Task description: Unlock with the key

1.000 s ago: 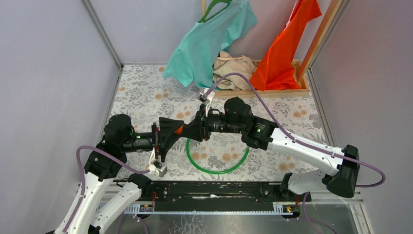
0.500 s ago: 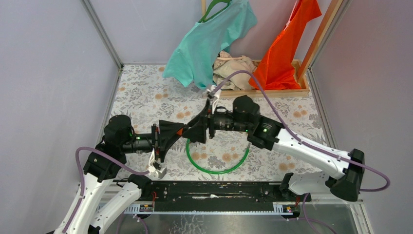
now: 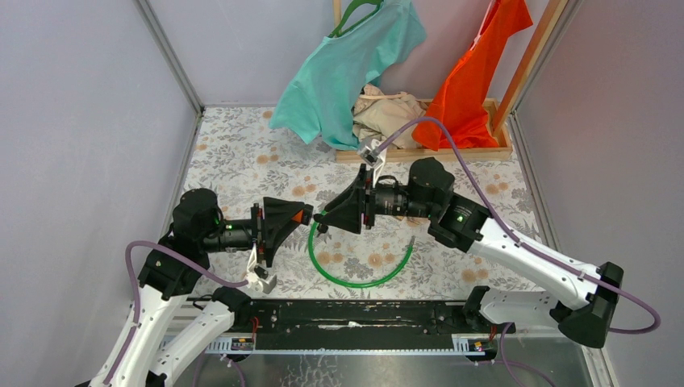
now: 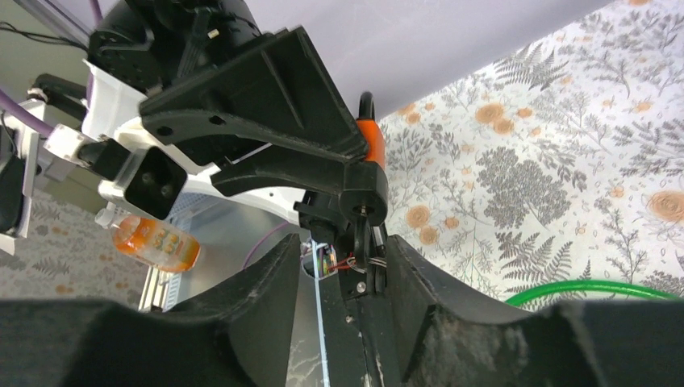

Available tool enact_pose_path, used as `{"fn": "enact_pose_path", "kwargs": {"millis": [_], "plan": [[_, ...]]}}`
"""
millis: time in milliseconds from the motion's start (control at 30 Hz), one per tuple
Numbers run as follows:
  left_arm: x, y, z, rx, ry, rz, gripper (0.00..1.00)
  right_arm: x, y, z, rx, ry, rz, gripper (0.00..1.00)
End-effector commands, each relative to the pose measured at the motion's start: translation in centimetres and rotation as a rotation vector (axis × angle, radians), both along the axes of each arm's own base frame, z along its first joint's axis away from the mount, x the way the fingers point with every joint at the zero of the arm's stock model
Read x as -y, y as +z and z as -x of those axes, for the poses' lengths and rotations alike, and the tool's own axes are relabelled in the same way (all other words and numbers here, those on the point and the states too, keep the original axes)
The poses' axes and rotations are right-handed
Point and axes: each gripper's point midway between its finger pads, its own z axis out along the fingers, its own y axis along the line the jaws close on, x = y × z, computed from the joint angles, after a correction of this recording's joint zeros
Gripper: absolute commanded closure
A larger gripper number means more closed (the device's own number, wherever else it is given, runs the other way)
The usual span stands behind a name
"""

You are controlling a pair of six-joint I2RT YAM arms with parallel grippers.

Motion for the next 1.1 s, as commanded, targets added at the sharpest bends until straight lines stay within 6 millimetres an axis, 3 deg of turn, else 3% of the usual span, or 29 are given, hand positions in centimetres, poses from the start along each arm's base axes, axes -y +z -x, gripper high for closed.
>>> {"fn": "enact_pose_path", "kwargs": {"millis": [0, 133, 433, 867, 1067], "plan": [[-0.1, 2.6, 0.1, 0.067, 0.002, 0.036, 1.0, -0.7, 1.3, 0.5, 0.024, 0.064, -0.016, 0.57], [-0.1, 2.7, 0.1, 0.067, 0.005, 0.036, 1.0, -1.3, 1.2, 0.3, 0.018, 0.072, -0.016, 0.64], [-0.1, 2.0, -0.2, 0.136, 0.002, 0.01, 1.0, -1.9, 2.0, 0.0, -0.04, 0.056, -0.089, 0.99], [-0.2, 2.2, -0.9, 0.36, 0.019, 0.036, 1.0, -2.7, 1.8, 0.6, -0.272, 0.09, -0.214, 1.0], [-0.2, 2.1, -0.8, 0.441, 0.016, 0.043, 1.0, -2.0, 2.2, 0.7, -0.326, 0.138, -0.256, 1.0]]}}
